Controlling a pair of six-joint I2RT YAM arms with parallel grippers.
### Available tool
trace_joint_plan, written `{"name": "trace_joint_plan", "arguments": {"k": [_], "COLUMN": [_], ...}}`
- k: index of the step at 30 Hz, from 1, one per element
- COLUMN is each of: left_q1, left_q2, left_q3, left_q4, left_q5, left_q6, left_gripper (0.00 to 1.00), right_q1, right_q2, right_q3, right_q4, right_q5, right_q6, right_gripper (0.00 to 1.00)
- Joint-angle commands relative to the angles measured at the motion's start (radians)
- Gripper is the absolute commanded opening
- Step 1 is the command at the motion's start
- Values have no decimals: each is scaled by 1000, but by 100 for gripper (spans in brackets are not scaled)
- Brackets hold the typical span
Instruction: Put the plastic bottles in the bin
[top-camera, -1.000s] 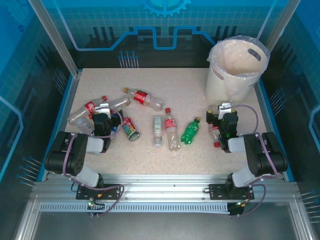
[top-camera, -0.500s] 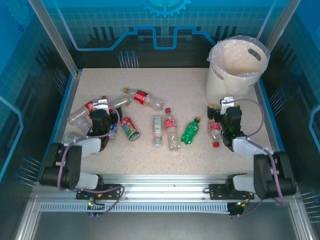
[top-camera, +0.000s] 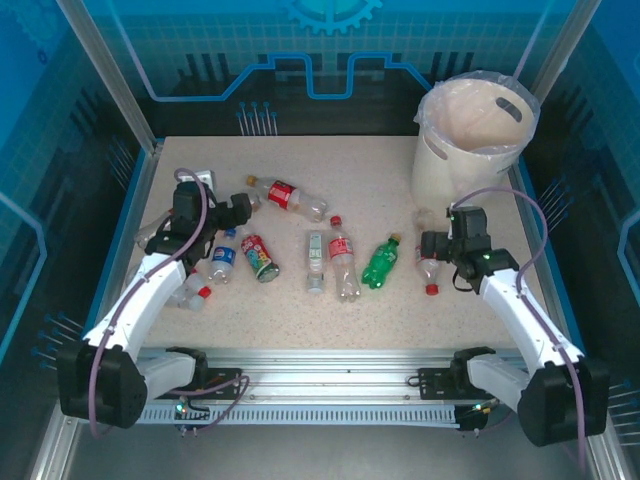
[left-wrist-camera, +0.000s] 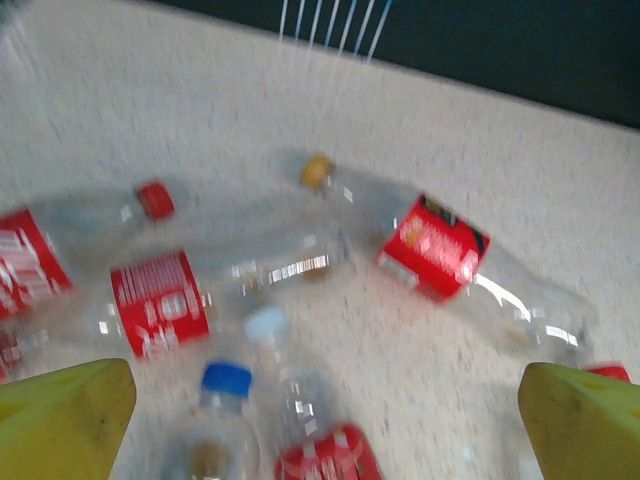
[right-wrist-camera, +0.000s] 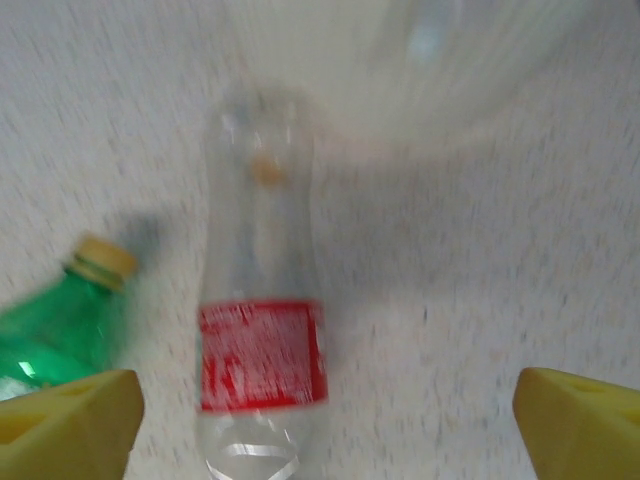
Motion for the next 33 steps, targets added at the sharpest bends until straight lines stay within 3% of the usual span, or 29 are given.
{"name": "trace_joint_plan", "arguments": {"k": [1, 12, 23, 33], "left_q1": [-6, -12, -10, -13], "left_q2": [17, 232, 307, 277], "left_q3": [82, 457, 464, 450], "left_q4": [-231, -576, -455, -411], "left_q5": [78, 177, 179, 224], "left_q6": [-60, 206, 235, 189], "left_gripper": [99, 99, 99, 99], "right_q1": [12, 39, 40, 49], "right_q2": [81, 316, 473, 556], "right_q3": [57, 133, 182, 206], "right_q4": [-176, -77, -4, -15], "right_q5": [-36, -122, -94, -126], "right_q6": [25, 37, 24, -23], "right_gripper": [90, 85, 67, 66]}}
